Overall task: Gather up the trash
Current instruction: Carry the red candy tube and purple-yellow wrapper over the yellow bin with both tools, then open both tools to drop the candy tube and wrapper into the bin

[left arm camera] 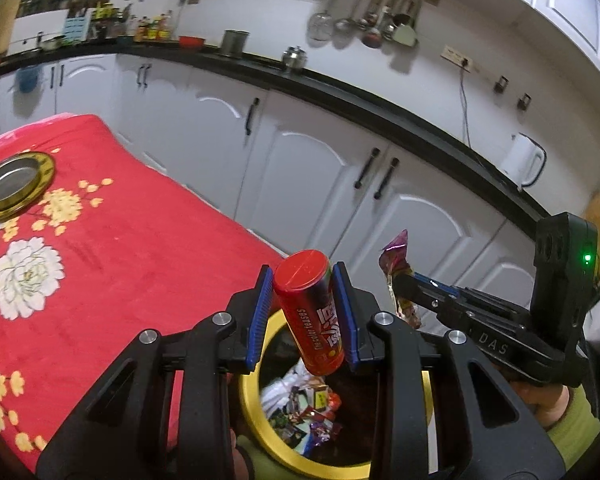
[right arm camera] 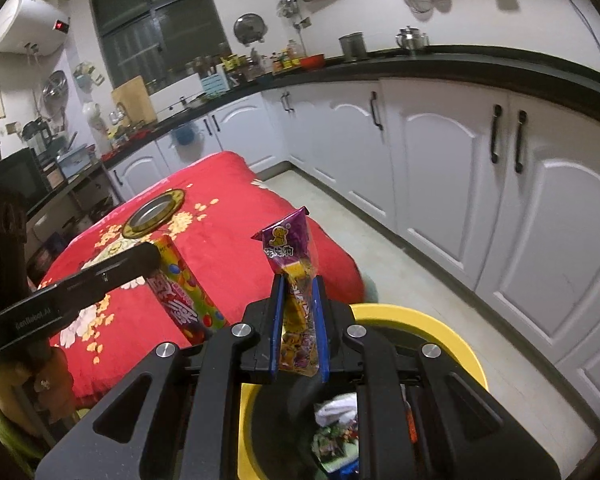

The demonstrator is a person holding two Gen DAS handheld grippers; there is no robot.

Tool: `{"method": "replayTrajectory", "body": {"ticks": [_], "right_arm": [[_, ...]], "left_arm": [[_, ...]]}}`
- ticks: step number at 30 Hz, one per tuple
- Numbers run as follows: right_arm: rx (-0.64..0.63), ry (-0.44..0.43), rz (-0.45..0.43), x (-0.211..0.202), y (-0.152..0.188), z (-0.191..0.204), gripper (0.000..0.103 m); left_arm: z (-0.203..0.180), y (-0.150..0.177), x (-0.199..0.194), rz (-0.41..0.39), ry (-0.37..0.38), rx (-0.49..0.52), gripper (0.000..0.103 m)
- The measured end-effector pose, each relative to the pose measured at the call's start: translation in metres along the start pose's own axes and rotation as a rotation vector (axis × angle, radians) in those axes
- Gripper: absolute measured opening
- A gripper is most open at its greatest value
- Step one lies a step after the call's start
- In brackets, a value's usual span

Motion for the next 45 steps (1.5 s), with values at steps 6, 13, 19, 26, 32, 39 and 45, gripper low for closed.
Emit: {"method": "replayTrajectory", "body": {"ticks": [6,13,19,26,32,39,45], "right_arm": [[0.026,0.044,0.001,-0.012,0.018,-0.021,0.014],[0.063,0.075,0.015,-0.021,0.038,-0.042,0.014],[0.081,0.096,0.027,-0.026,0.053,-0.054,0.014],[0.099,0.099,0.061,-0.026,0.073,-0.058,0.014],[0.122,0.090,0.095,-0.022,0.090,-0.060,0.015],[0.142,0.074,0.113,-0.015,0.095,-0.059,0.016],[0.151,0.076,0.123,-0.014,0.099,-0.060,0.028]], "left_arm": [[-0.020,0.007,0.013,0.028,0.028,0.045,0.023],[-0.038,0.011,0.027,0.050,0.048,0.086,0.023],[-0.048,0.015,0.038,0.070,0.056,0.106,0.024],[-0.057,0.018,0.049,0.093,0.066,0.127,0.024],[-0.060,0.019,0.059,0.115,0.073,0.133,0.024],[-0.059,0.022,0.070,0.140,0.078,0.130,0.024],[-0.057,0.020,0.073,0.141,0.071,0.123,0.035]]}}
Point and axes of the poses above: each gripper's, at about its wrist camera, not at the fingertips, and x roughly the way its jaws point, z to its left, y to its underside, the point moved 8 cm from there along x, roughly the way its jaws point, and after that the axes turned 15 degrees about y, right-handed, at the moved point
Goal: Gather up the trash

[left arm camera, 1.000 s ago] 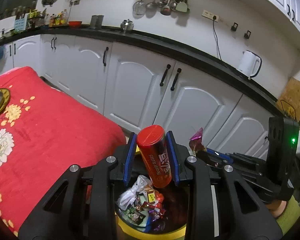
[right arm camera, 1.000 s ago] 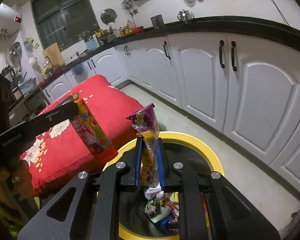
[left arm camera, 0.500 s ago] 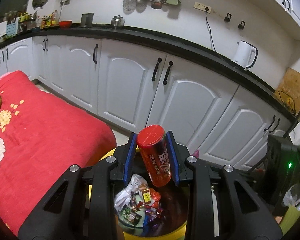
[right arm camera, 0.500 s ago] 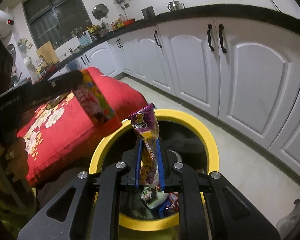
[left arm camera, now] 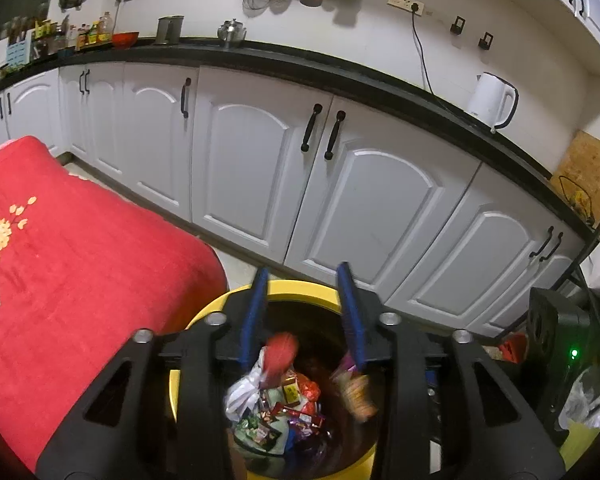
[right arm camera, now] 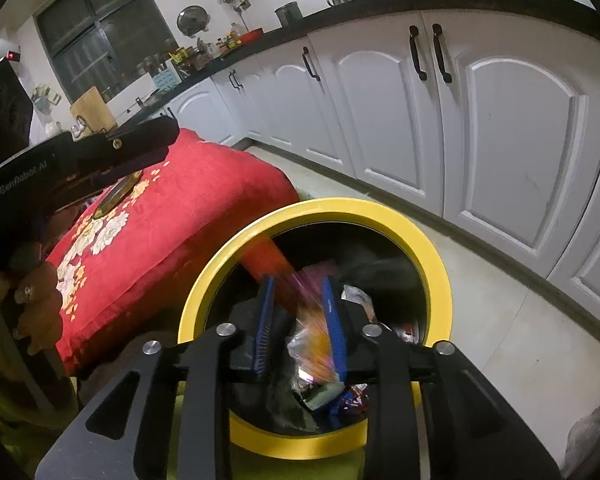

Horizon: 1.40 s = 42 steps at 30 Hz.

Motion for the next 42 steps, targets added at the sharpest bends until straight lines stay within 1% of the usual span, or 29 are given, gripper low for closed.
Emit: {"method": "replayTrajectory", "body": {"ticks": [2,3,4,5,7,9,11,12,14,21,25,27,31,36,42], "right_arm": [[0.010,0.008,0.008,0.000,0.001,-0.003,0.039],[0.014,0.010,0.009,0.000,0.001,-0.004,0.039],[0.017,0.012,0.009,-0.001,0.002,-0.006,0.039],[0.018,0.015,0.009,-0.001,0.002,-0.006,0.042],[0.016,0.023,0.006,-0.003,0.002,-0.007,0.049],[0.010,0.032,0.003,-0.005,0.003,-0.007,0.053],[0.002,0.048,-0.004,-0.006,0.003,-0.007,0.064],[-0.002,0.058,-0.009,-0.008,0.003,-0.007,0.066],[-0.007,0.072,-0.019,-0.012,0.003,-0.007,0.072],[-0.031,0.106,-0.059,-0.024,-0.006,0.003,0.086],[-0.065,0.133,-0.118,-0.038,-0.015,0.020,0.096],[-0.078,0.135,-0.145,-0.044,-0.019,0.029,0.096],[-0.120,0.122,-0.169,-0.052,-0.024,0.054,0.097],[-0.170,0.106,-0.207,-0.062,-0.024,0.087,0.097],[-0.199,0.096,-0.275,-0.071,-0.022,0.125,0.097]], "left_arm": [[0.002,0.000,0.000,0.001,-0.004,-0.007,0.044],[0.002,0.000,0.000,0.003,-0.008,-0.009,0.046],[0.003,0.000,0.000,0.005,-0.011,-0.010,0.051],[0.004,0.001,-0.001,0.006,-0.019,-0.013,0.057],[0.006,0.001,-0.003,0.002,-0.025,-0.022,0.061],[0.007,0.001,-0.007,-0.002,-0.040,-0.026,0.069],[0.010,0.000,-0.011,-0.007,-0.054,-0.031,0.080],[0.012,0.000,-0.014,-0.010,-0.059,-0.034,0.083],[0.015,0.000,-0.019,-0.016,-0.076,-0.038,0.092],[0.030,0.003,-0.045,-0.046,-0.140,-0.056,0.092],[0.041,0.008,-0.066,-0.060,-0.179,-0.070,0.092],[0.047,0.010,-0.078,-0.069,-0.200,-0.074,0.092],[0.058,0.017,-0.104,-0.091,-0.255,-0.069,0.092],[0.069,0.030,-0.141,-0.122,-0.311,-0.055,0.092],[0.082,0.050,-0.183,-0.142,-0.383,-0.040,0.092]]}}
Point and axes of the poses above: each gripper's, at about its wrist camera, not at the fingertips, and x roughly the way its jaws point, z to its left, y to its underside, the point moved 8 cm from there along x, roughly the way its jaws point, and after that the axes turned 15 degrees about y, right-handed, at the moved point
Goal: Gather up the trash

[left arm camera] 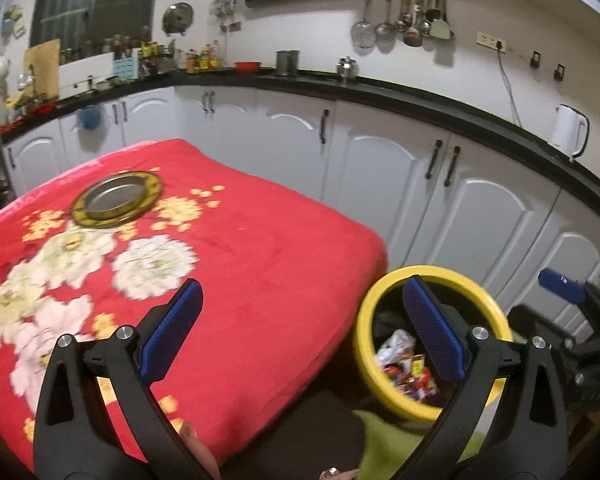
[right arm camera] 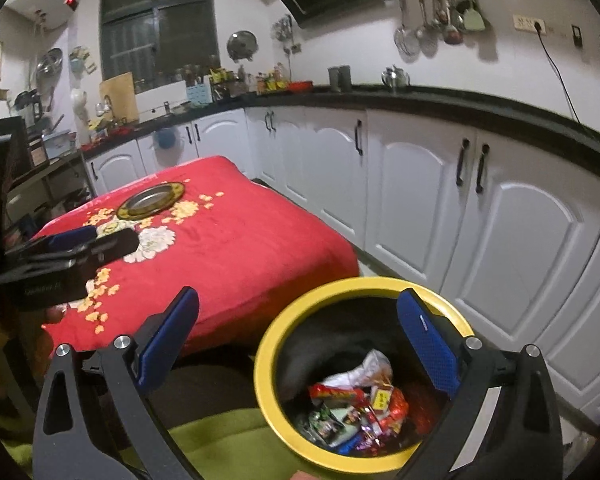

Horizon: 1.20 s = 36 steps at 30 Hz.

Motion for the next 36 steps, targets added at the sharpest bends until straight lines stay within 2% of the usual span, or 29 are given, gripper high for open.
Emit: {"method": "replayTrajectory", "body": {"ticks": [3,9,13,19,25,36], "right_arm": [[0.014,0.014,-0.049,-0.005,-0.002,0.013,0.097],[-0.012,0.063,-0.222,-0.025,-0.007,0.043,0.097],[-0.035,0.082,-0.306,-0.037,-0.002,0.060,0.097],[-0.055,0.069,-0.318,-0.035,0.004,0.069,0.097],[-0.035,0.070,-0.320,-0.036,0.005,0.068,0.097],[-0.004,0.068,-0.294,-0.032,0.008,0.064,0.097]], "left_arm": [[0.012,0.006,-0.017,-0.020,-0.035,0.010,0.092],[0.026,0.015,-0.053,-0.076,-0.086,0.033,0.092],[0.032,0.021,-0.072,-0.127,-0.105,0.048,0.092],[0.036,0.028,-0.079,-0.170,-0.106,0.040,0.092],[0.032,0.030,-0.073,-0.161,-0.074,0.042,0.092],[0.033,0.034,-0.070,-0.153,-0.073,0.034,0.092]]}}
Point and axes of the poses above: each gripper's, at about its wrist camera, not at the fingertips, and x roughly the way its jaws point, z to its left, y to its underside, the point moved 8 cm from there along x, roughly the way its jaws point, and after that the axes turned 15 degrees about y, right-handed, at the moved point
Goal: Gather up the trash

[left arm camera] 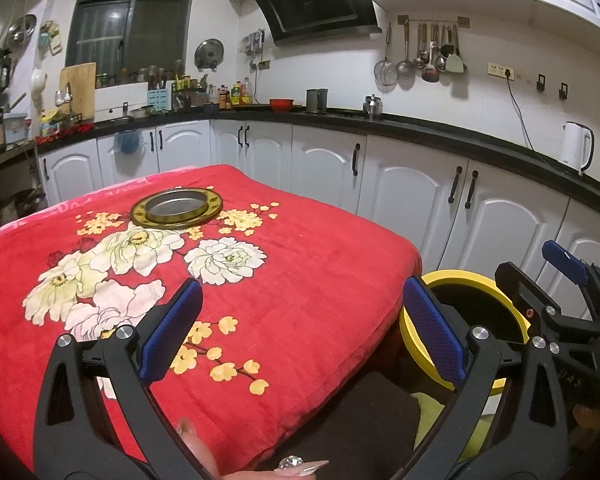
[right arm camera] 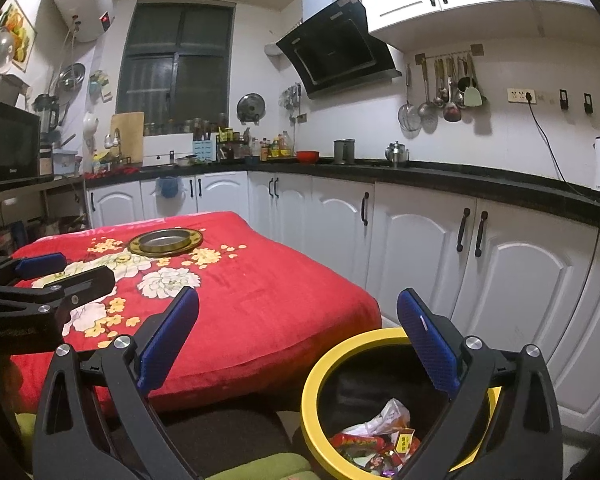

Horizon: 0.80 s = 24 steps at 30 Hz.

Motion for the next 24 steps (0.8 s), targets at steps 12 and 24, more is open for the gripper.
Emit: {"method": "replayTrajectory", "body": {"ticks": [12,24], "right_arm": [[-0.001,0.002,0.000,0.0003,0.0003,-0.0011,0.097],[0.000,0.000,0.001,0.0010,0.0002,-0.0017,0.097]], "left_arm": [[0.0000,-0.0004,0.0003,0.000,0.002,-0.004,0.092],[-0.0006,-0.0002,0.0004,0.000,0.002,-0.005,0.092]]}}
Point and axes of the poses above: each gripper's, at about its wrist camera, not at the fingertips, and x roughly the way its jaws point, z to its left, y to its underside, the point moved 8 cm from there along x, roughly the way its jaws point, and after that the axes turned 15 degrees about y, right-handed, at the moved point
